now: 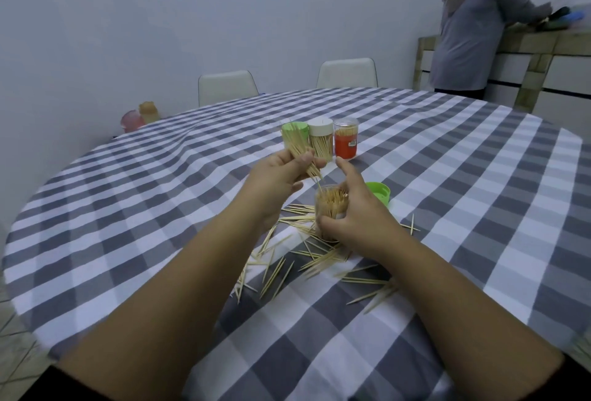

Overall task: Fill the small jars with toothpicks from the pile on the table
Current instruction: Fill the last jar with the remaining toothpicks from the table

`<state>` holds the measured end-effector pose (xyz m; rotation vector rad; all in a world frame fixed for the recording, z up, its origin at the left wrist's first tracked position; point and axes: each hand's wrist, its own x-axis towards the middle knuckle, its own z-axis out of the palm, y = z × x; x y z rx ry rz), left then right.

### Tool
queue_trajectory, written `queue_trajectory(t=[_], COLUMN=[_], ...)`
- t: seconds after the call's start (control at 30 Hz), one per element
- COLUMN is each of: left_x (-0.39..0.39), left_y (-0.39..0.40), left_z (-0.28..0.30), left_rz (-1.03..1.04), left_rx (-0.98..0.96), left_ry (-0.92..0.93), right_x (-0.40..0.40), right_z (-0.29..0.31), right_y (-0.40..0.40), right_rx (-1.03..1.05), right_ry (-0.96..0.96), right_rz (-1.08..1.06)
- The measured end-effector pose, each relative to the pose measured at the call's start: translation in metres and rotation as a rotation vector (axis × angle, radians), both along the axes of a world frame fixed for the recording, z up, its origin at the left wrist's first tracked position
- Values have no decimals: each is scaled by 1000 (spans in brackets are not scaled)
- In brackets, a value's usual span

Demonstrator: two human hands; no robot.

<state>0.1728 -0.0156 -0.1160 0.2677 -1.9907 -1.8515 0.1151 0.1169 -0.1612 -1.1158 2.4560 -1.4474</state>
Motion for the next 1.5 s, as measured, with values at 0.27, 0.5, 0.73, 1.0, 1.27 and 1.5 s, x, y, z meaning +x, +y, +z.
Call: queue_trajectory(t=[0.27,0.5,0.73,1.0,1.27,1.5], left_x=[-5,-4,5,15,8,9], left_y=[12,11,12,9,16,11], left_z=[-14,-20,-21,-32,-36,-42], left_rz=[55,-55,-163,-239,-143,-45], left_rx=[-84,-200,-200,-316,-781,-650], left_ry=[-93,-177,-99,-71,-153,-153], right_x=[1,1,7,9,12,5], right_z=[2,7,11,10,2,0], right_y=[1,3,3,-1,-12,-12], right_rx=[-10,-153,-334,-376,-297,-305], right_ry=[-69,-137,-174,-171,221,114], right_rz=[48,84,97,113,22,-170])
